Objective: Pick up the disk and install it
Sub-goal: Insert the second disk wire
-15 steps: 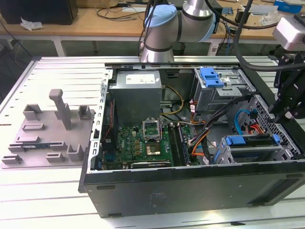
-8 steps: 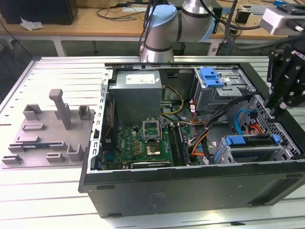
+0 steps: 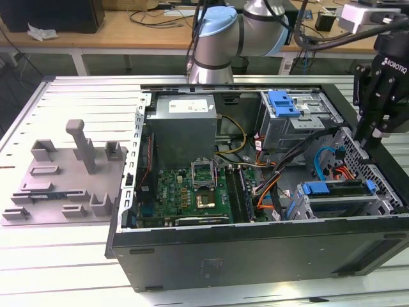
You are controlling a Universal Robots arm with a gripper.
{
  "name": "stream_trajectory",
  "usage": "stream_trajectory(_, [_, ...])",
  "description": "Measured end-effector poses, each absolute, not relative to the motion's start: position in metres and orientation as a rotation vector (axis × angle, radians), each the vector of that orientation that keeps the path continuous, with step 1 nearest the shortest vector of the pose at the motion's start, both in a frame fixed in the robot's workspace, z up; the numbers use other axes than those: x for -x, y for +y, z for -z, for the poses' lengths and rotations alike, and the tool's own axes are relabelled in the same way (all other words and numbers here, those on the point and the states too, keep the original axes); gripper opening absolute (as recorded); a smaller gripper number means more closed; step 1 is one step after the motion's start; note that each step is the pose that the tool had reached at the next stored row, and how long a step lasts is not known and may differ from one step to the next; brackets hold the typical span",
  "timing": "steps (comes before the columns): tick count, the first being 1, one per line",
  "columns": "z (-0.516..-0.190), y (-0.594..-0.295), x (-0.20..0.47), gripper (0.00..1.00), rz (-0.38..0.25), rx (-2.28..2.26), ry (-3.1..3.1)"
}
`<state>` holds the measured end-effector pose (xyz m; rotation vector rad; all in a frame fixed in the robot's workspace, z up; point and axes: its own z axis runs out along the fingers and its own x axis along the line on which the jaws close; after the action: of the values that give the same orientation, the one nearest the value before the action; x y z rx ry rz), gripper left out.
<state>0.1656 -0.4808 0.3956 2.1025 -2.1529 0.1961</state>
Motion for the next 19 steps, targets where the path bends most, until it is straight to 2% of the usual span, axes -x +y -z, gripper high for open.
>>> stream_trajectory(3, [-0.396,-0.469,-0.166,0.3,-0.231,-2.084,-2.134])
stream_trajectory(5, [-0.396,-0.462,-0.165,0.3,-0.234,-2.084,-2.135])
stream_trajectory(15, [-0.396,-0.465,-0.156,0.3,-0.223,-2.113,-2.17])
stream_trajectory(19, [-0.396,-0.464,-0.159,0.3,-0.289,-2.07,-2.122])
